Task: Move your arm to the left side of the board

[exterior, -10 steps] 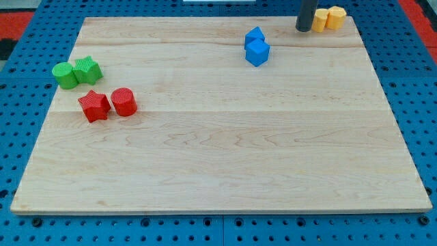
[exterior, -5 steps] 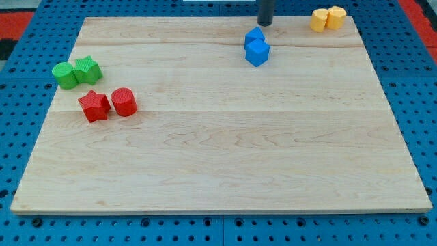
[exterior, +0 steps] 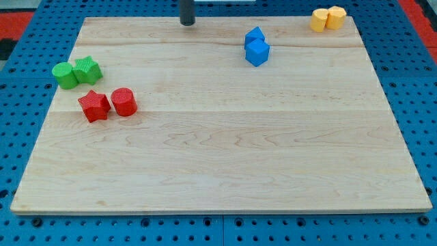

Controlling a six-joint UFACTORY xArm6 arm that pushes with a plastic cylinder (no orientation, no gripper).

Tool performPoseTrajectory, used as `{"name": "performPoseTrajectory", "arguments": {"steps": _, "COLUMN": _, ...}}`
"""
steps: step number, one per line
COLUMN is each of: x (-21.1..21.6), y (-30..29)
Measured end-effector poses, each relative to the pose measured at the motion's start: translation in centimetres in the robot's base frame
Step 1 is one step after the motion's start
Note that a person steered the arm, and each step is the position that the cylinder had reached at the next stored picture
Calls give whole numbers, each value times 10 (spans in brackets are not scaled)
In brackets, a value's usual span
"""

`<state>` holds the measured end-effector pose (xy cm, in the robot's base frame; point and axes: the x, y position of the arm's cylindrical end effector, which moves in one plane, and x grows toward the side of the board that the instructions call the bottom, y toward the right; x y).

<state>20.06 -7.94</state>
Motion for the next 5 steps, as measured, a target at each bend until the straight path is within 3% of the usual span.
{"name": "performPoseTrajectory", "arguments": {"steps": 3, "x": 11, "y": -115}}
{"name": "performPoseTrajectory", "arguments": {"steps": 5, "x": 42, "y": -186}}
